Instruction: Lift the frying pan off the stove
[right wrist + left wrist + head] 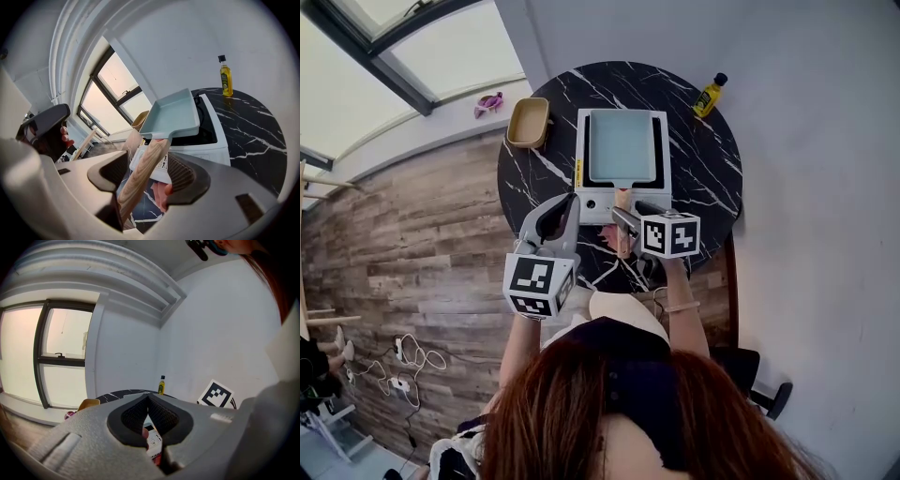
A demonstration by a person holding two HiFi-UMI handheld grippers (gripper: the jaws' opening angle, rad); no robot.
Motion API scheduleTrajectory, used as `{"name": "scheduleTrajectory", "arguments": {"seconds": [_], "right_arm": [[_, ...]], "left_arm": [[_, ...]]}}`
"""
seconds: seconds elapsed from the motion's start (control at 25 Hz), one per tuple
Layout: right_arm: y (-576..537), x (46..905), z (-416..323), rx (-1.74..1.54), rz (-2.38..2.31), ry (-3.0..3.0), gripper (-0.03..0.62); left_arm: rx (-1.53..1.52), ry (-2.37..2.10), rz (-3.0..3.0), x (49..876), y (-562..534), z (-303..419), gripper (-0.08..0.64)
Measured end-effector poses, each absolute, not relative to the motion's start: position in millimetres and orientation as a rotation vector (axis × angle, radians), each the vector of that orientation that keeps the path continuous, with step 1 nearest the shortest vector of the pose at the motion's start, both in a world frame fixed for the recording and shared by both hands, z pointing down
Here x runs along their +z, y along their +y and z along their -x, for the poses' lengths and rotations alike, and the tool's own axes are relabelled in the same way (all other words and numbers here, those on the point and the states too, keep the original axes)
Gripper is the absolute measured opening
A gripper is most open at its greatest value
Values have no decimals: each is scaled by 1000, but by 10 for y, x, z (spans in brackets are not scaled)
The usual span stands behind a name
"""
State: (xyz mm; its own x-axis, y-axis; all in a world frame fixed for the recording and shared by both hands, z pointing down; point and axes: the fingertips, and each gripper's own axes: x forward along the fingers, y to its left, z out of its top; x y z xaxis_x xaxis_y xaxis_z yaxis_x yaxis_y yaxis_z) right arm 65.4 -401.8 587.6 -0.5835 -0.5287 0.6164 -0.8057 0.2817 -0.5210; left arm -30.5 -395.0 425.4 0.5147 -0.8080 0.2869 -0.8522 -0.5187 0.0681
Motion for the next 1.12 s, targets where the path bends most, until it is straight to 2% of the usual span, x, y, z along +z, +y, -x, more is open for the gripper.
{"name": "scheduleTrajectory", "arguments": {"seconds": [0.72,0.96,1.12], "right_arm": [[-4052,6225,-509,1492,-1009,-2191,313],[-4029,6263,-420,1591,-922,-2193,307],[-4009,6279,-362,1646,-883,-2195,263]], "left_arm": [[377,-1415,-2525,4401,-4136,241,12],[389,-1426,-2513,4423,-4155,250,12],[393,-1431,-2508,4421,-4170,258,12]]}}
